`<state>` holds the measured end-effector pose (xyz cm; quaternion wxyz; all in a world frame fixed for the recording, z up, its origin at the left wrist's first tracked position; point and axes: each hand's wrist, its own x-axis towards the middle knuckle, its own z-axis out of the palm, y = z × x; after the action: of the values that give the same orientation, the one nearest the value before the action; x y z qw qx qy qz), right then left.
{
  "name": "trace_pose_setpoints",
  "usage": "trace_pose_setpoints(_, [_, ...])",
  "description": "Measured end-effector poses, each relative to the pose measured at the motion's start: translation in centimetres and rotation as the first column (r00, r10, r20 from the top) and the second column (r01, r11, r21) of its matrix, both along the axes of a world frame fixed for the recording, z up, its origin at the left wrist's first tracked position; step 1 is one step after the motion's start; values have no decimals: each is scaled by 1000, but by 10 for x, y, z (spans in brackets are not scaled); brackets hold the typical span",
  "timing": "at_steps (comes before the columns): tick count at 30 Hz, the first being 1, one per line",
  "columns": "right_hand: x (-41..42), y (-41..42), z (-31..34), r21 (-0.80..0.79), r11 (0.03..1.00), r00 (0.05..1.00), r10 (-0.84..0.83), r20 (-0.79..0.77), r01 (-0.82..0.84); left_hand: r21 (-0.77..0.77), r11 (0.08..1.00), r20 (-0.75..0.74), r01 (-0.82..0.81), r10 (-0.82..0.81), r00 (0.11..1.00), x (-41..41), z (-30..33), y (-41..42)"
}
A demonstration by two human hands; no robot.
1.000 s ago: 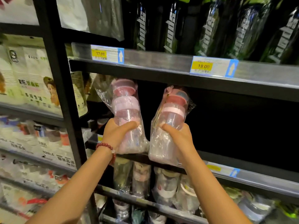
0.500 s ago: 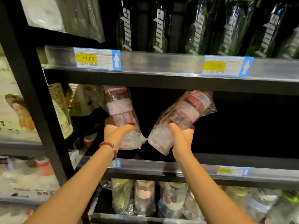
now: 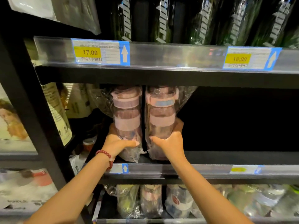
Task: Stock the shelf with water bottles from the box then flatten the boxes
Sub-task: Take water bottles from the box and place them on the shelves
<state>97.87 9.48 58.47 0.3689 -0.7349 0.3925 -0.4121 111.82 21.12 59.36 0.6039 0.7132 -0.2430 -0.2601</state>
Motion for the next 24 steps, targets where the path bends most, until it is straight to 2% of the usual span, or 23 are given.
trace_pose_setpoints(2, [-1, 4, 2, -33, 999, 999, 34, -1, -34, -10, 1000, 47, 18, -17, 999, 2, 1, 1])
trace_pose_setpoints(7, [-6, 10, 6, 73, 986, 985, 155, -70, -150, -7, 999, 164, 35, -33, 986, -3, 3, 6])
trace_pose_setpoints(11, [-20, 0, 3, 216, 909, 928, 321, 188, -358, -73, 997, 286, -7, 28, 958, -8, 1, 11])
trace_pose_setpoints(12, [-23, -5, 2, 233, 889, 914, 349, 207, -393, -103, 994, 295, -24, 53, 954, -10, 1, 11])
trace_pose_setpoints(13, [-25, -9, 2, 240, 883, 912, 364, 190, -403, -142, 989, 304, -36, 78, 949, -13, 3, 10])
trace_pose_setpoints(16, [-28, -15, 5, 232, 903, 922, 383, -60, -360, -186, 977, 344, -108, 167, 924, -21, 9, 3])
trace_pose_setpoints(18, [-23, -12, 5, 132, 943, 920, 329, -212, -306, -140, 977, 397, -161, 205, 895, -21, 9, 0])
trace_pose_setpoints(21, [-17, -6, 5, 8, 967, 939, 248, -238, -253, -12, 986, 453, -166, 154, 878, -14, 7, 0])
trace_pose_setpoints(24, [-12, -1, 9, -13, 982, 949, 180, -260, -190, 3, 989, 434, -146, 130, 891, -8, 13, 2])
